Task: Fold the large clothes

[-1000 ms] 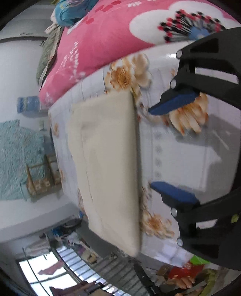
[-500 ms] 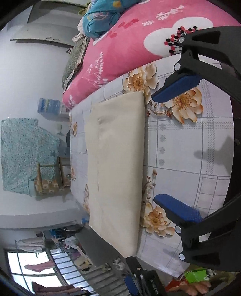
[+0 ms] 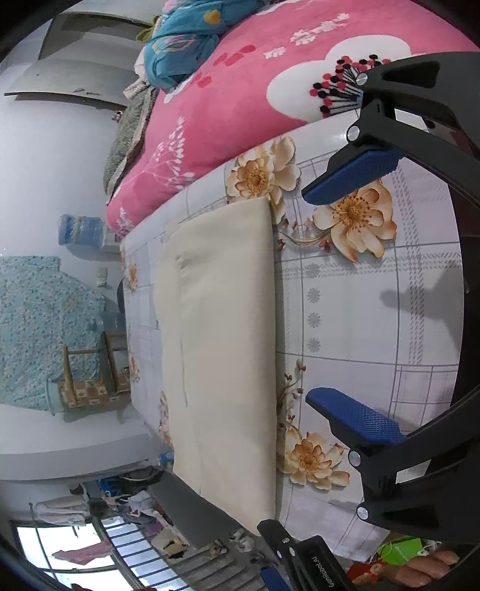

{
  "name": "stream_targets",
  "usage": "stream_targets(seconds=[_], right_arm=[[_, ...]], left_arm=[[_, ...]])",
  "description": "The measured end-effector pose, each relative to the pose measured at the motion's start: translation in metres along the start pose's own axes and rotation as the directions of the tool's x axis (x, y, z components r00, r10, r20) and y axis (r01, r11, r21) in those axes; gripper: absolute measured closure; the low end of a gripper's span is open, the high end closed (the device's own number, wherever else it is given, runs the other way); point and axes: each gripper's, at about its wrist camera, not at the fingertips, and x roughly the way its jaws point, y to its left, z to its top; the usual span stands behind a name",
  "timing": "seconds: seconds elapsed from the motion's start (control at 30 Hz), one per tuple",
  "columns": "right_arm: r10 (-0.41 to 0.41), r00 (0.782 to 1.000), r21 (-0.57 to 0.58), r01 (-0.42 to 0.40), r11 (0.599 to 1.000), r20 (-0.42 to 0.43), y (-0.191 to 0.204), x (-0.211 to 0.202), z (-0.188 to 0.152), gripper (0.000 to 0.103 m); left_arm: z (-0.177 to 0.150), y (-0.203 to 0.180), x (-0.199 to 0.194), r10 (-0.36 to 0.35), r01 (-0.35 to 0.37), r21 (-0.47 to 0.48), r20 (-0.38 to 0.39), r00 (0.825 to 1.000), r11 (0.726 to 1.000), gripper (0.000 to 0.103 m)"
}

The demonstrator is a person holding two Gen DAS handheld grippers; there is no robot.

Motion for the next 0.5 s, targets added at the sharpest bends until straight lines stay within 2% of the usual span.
stream_targets(seconds=[0.5], right_arm=[[0.020, 0.999, -0.039, -0.022, 0.999, -0.042, 0.011, 0.013, 0.001, 0.006]], left_arm=[[-0.010, -0.003, 0.013, -0.049, 0.049, -0.003, -0.075, 0.996, 0.999, 0.008]])
